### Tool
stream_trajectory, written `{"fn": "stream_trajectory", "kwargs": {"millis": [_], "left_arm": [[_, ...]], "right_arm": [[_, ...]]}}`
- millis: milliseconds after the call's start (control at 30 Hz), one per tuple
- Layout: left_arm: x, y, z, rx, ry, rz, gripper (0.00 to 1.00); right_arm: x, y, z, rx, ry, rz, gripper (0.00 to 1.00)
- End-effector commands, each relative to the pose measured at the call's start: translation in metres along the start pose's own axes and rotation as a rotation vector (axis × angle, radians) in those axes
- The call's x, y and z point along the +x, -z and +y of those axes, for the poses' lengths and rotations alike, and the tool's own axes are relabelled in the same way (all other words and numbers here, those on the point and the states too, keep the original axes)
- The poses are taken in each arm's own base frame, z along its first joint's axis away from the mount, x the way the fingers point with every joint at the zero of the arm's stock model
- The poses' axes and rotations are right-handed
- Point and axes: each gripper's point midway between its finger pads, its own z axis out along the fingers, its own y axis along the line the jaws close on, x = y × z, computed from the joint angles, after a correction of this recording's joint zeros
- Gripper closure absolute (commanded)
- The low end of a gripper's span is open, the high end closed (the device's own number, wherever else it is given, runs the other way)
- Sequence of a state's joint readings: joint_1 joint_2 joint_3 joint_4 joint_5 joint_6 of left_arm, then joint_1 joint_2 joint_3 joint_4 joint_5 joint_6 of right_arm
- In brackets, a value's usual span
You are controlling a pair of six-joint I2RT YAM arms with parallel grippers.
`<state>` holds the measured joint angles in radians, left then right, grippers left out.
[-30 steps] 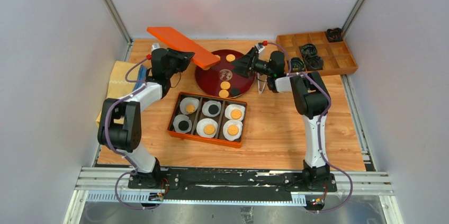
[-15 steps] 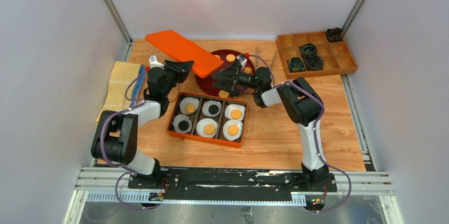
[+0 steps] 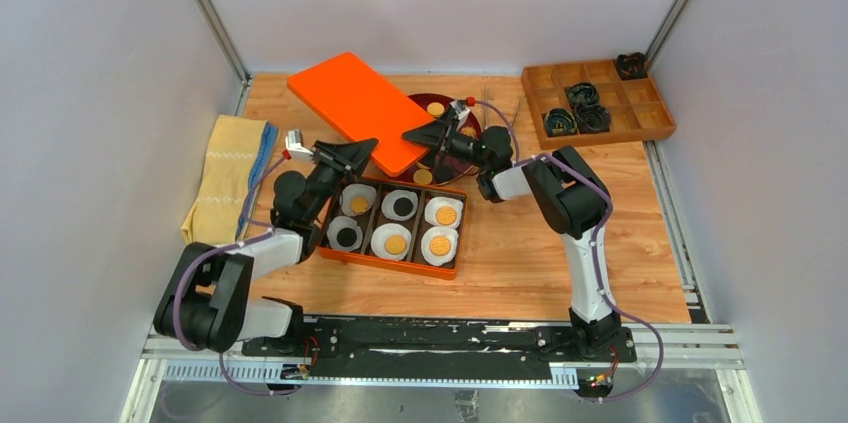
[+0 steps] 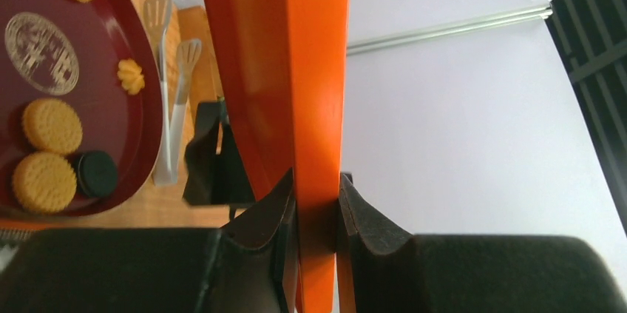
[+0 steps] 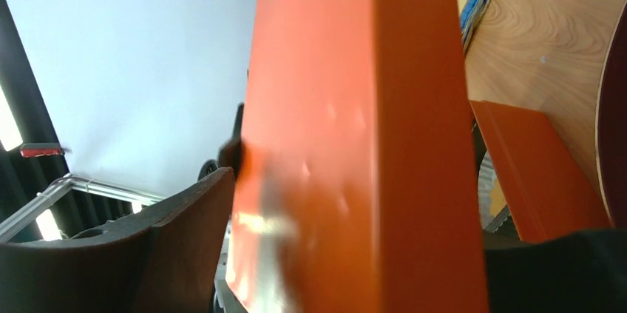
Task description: Pack the cookies
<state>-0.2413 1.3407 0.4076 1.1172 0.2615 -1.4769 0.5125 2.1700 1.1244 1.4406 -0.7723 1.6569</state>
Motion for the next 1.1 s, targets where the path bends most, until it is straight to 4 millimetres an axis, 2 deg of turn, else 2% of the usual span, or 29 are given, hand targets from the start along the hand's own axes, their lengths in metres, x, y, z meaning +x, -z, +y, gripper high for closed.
{"fn": "stream_trajectory", "kwargs": {"millis": [0, 167, 267, 367, 467, 500, 633, 733, 800, 833, 867, 967, 1000, 1067], "left_arm": [[0.016, 0.03, -0.029, 0.122, -0.028, 0.026, 1.0], [0.026, 0.059, -0.002, 0.021, -0.092, 0.029, 1.0], [0.029, 0.066, -0.001, 0.013, -0.144, 0.039, 1.0], [0.037, 0.067, 0.007, -0.01, -0.155, 0.082, 0.99], [0.053, 0.066, 0.011, -0.011, -0.172, 0.176, 0.92], [0.06, 0.066, 0.012, -0.014, -0.184, 0.218, 0.88], [0.079, 0.075, 0.021, -0.034, -0.216, 0.317, 0.59], [0.083, 0.085, 0.039, -0.091, -0.282, 0.354, 0.48], [0.084, 0.091, 0.051, -0.135, -0.342, 0.373, 0.46], [0.083, 0.094, 0.056, -0.164, -0.367, 0.38, 0.47], [0.082, 0.096, 0.058, -0.176, -0.394, 0.382, 0.54], [0.073, 0.102, 0.047, -0.202, -0.482, 0.364, 0.96], [0.068, 0.103, 0.037, -0.206, -0.526, 0.353, 1.0], [0.05, 0.104, 0.013, -0.239, -0.635, 0.304, 1.0]], "right_arm": [[-0.006, -0.009, 0.032, -0.076, 0.076, -0.03, 0.34], [-0.006, -0.009, 0.04, -0.091, 0.086, -0.042, 0.73], [-0.005, -0.009, 0.045, -0.098, 0.091, -0.041, 0.98], [-0.003, -0.008, 0.047, -0.099, 0.086, -0.034, 1.0], [-0.007, -0.005, 0.054, -0.108, 0.078, -0.034, 1.0], [-0.01, -0.004, 0.057, -0.113, 0.076, -0.036, 1.0], [-0.026, 0.009, 0.082, -0.146, 0.093, -0.065, 1.0], [-0.043, 0.019, 0.109, -0.171, 0.134, -0.095, 1.0], [-0.058, 0.027, 0.125, -0.172, 0.153, -0.126, 1.0], [-0.065, 0.032, 0.13, -0.167, 0.161, -0.137, 1.0], [-0.071, 0.036, 0.132, -0.151, 0.163, -0.139, 1.0], [-0.078, 0.048, 0.126, -0.074, 0.172, -0.13, 1.0], [-0.077, 0.051, 0.12, -0.042, 0.162, -0.12, 1.0], [-0.067, 0.058, 0.109, 0.004, 0.147, -0.087, 1.0]]}}
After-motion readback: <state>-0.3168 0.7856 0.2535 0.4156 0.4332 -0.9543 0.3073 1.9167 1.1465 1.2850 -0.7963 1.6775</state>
